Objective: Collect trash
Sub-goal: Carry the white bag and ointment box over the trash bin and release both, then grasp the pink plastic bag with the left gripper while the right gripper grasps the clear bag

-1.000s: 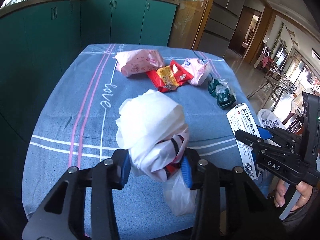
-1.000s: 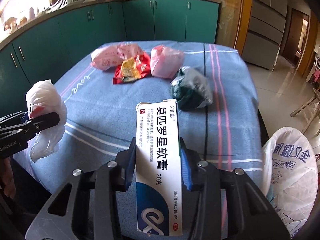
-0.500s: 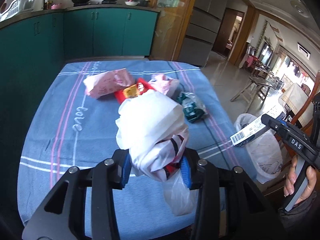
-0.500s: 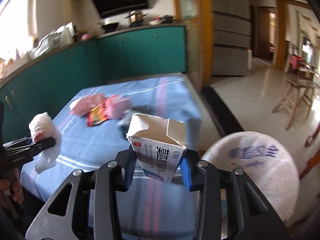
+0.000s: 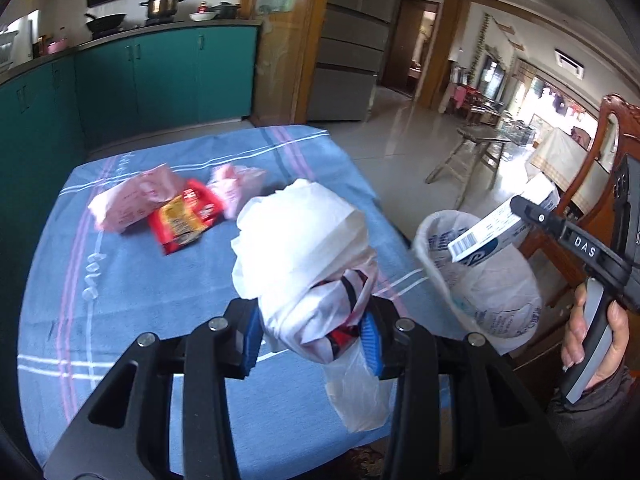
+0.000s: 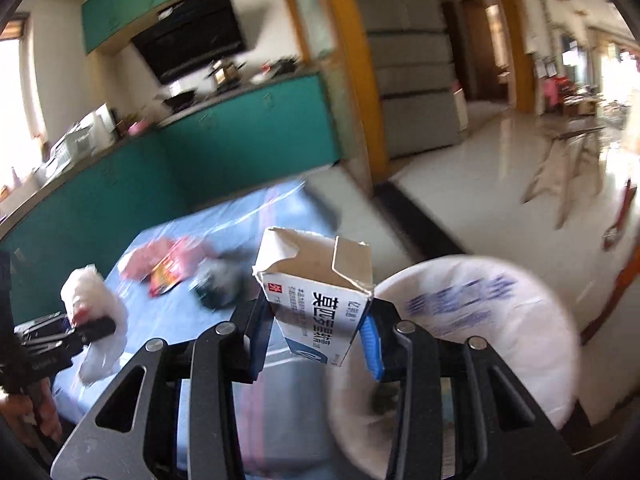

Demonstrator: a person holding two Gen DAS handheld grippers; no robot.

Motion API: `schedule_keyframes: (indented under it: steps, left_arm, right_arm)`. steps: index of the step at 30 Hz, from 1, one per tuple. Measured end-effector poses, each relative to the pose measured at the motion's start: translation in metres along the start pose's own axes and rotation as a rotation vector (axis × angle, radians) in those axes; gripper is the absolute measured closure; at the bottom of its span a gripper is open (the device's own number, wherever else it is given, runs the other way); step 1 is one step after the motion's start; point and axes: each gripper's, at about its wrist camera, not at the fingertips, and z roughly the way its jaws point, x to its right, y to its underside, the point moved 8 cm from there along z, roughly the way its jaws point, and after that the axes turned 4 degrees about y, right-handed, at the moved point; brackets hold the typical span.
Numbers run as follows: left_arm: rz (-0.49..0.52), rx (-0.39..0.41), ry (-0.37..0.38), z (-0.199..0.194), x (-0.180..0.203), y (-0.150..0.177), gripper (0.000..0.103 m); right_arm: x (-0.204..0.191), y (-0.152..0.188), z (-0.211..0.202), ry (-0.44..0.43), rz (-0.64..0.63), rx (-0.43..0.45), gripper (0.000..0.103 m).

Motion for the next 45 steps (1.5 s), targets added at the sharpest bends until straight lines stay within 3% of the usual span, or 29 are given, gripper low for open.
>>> schedule_keyframes:
  steps: [5, 9, 11, 12, 15, 17, 19, 21, 25, 27, 30, 34, 38, 39, 41, 43, 45]
  left_arm:
    - [0.133, -0.071, 0.14, 0.048, 0.081, -0.013, 0.061]
    - [0.221, -0.171, 0.293, 0.095, 0.156, -0.005, 0.061]
    - [0.277, -0.216, 0.334, 0.121, 0.189, 0.003, 0.058]
    - [0.294, -0.228, 0.341, 0.13, 0.198, 0.007, 0.051]
    - [0.326, -0.253, 0.335, 0.149, 0.212, 0.016, 0.016]
    - [0.316, -0.237, 0.315, 0.149, 0.207, 0.016, 0.013]
    - [0.301, -0.234, 0.291, 0.144, 0.195, 0.014, 0.013]
    - [0.269, -0.189, 0.219, 0.133, 0.168, 0.002, 0.013]
    - [0.202, -0.031, 0.039, 0.098, 0.084, -0.035, 0.007]
    - [0.16, 0.035, -0.073, 0.081, 0.032, -0.053, 0.004]
    - [0.077, 0.066, -0.223, 0.069, -0.056, -0.078, 0.004]
    - [0.008, 0.008, -0.322, 0.079, -0.153, -0.098, 0.004]
    - [-0.08, -0.181, -0.254, 0.117, -0.218, -0.086, 0.004]
    - [-0.094, -0.19, -0.255, 0.119, -0.225, -0.081, 0.006]
    - [-0.113, -0.191, -0.223, 0.118, -0.23, -0.071, 0.021]
    - [-0.129, -0.199, -0.193, 0.116, -0.231, -0.061, 0.048]
    - [-0.106, -0.202, -0.195, 0.115, -0.23, -0.053, 0.063]
  right_arm:
    - [0.063, -0.006, -0.034, 0.172, 0.039, 0.065, 0.064]
    - [0.105, 0.01, -0.047, 0.242, 0.103, 0.054, 0.064]
    - [0.12, 0.022, -0.048, 0.266, 0.126, 0.037, 0.064]
    - [0.126, 0.027, -0.047, 0.274, 0.135, 0.026, 0.064]
    - [0.141, 0.041, -0.04, 0.29, 0.158, -0.012, 0.064]
    - [0.144, 0.044, -0.034, 0.29, 0.162, -0.024, 0.064]
    - [0.143, 0.045, -0.026, 0.287, 0.164, -0.035, 0.064]
    - [0.146, 0.046, -0.017, 0.298, 0.169, -0.053, 0.06]
    - [0.134, 0.042, 0.0, 0.307, 0.18, -0.052, 0.022]
    - [0.125, 0.042, 0.004, 0.292, 0.166, -0.054, 0.02]
    - [0.104, 0.04, 0.018, 0.256, 0.131, -0.084, 0.02]
    - [0.059, 0.035, 0.038, 0.18, 0.069, -0.113, 0.02]
    - [-0.012, 0.035, 0.072, 0.035, -0.016, -0.161, 0.02]
    - [-0.03, 0.032, 0.082, -0.006, -0.035, -0.17, 0.02]
    - [-0.06, 0.027, 0.098, -0.063, -0.067, -0.186, 0.02]
    - [-0.097, 0.02, 0.117, -0.134, -0.11, -0.196, 0.02]
    - [-0.126, 0.015, 0.138, -0.181, -0.144, -0.216, 0.019]
